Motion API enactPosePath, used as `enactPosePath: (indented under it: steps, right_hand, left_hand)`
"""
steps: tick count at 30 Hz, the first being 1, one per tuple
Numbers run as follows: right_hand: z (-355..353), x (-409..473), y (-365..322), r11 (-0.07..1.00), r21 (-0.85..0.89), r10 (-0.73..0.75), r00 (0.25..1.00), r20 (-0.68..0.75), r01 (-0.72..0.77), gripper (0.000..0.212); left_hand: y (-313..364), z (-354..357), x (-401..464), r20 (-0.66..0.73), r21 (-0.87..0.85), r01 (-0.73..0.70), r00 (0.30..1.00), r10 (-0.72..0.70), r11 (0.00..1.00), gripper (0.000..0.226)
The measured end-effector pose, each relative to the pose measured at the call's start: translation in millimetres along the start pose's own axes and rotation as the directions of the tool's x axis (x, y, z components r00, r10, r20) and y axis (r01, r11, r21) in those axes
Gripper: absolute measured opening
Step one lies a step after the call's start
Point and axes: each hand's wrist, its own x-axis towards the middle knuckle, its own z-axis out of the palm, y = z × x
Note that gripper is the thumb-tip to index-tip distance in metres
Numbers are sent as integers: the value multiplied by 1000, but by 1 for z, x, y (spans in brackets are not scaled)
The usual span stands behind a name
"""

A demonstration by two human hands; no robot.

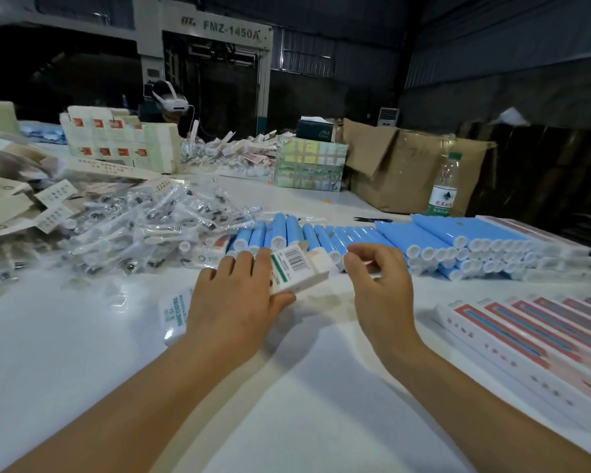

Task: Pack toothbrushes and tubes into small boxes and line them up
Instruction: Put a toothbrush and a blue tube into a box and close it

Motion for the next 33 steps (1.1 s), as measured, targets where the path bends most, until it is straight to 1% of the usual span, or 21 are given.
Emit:
enactPosePath:
  steps: [2, 4, 6, 9, 13, 15, 18, 20, 21, 24, 25, 26, 27, 31, 32, 33]
  right_hand:
    - [0, -3, 2, 999, 9, 35, 998, 44, -35, 17]
    - [5, -7, 3, 997, -6, 75, 990, 122, -75, 20]
    - [10, -10, 3, 996, 8, 90, 983, 161, -93, 22]
    - [12, -11, 5, 989, 72, 117, 980, 160, -130, 22]
    - [14, -11, 7, 982, 74, 158, 973, 169, -172, 23]
    - [16, -13, 7, 983, 77, 151, 970, 192, -168, 23]
    - [16, -15, 7, 988, 62, 127, 965, 230, -144, 31]
    - [15, -14, 7, 984, 69, 145, 962, 231, -165, 29]
    - [14, -12, 8, 982, 64, 159, 959, 234, -179, 32]
    - [15, -9, 11, 977, -5, 206, 939, 276, -213, 57]
    - [17, -8, 11, 974, -26, 224, 930, 290, -226, 62]
    - [18, -8, 10, 970, -37, 239, 924, 298, -239, 62]
    - [18, -8, 9, 968, -41, 248, 922, 297, -247, 57]
    - [16, -10, 5, 957, 1, 278, 919, 279, -289, 19]
    - [16, -12, 4, 959, 8, 268, 919, 289, -283, 14]
    - [16, -14, 4, 963, 2, 256, 917, 306, -270, 17]
  left_hand:
    - [-2, 0, 1, -5, 12, 31, 999, -31, 999, 72]
    - [-1, 1, 2, 0, 9, 42, 999, -42, 999, 72]
    - [0, 3, 2, 5, 6, 37, 999, -37, 999, 71]
    - [0, 5, 2, 11, 14, 34, 999, -34, 999, 71]
    - [1, 7, 3, 4, 4, 30, 1000, -30, 1000, 71]
    - [4, 7, 2, -1, 8, 13, 1000, -13, 1000, 72]
    - [7, 7, 0, 0, 22, -4, 1000, 4, 1000, 73]
    - [8, 7, -1, -7, 22, -15, 1000, 15, 1000, 72]
    - [8, 7, -2, -11, 24, -22, 1000, 22, 999, 72]
    - [10, 7, -3, -1, 21, -50, 999, 50, 999, 72]
    - [11, 8, -4, 3, 19, -60, 998, 60, 998, 73]
    - [12, 8, -4, 5, 15, -67, 998, 66, 998, 73]
    - [12, 8, -5, 7, 13, -71, 997, 71, 997, 72]
    - [14, 7, -6, 11, 16, -77, 997, 77, 997, 72]
    - [15, 7, -7, 14, 21, -81, 997, 81, 996, 72]
    - [15, 7, -8, 19, 30, -88, 996, 88, 996, 72]
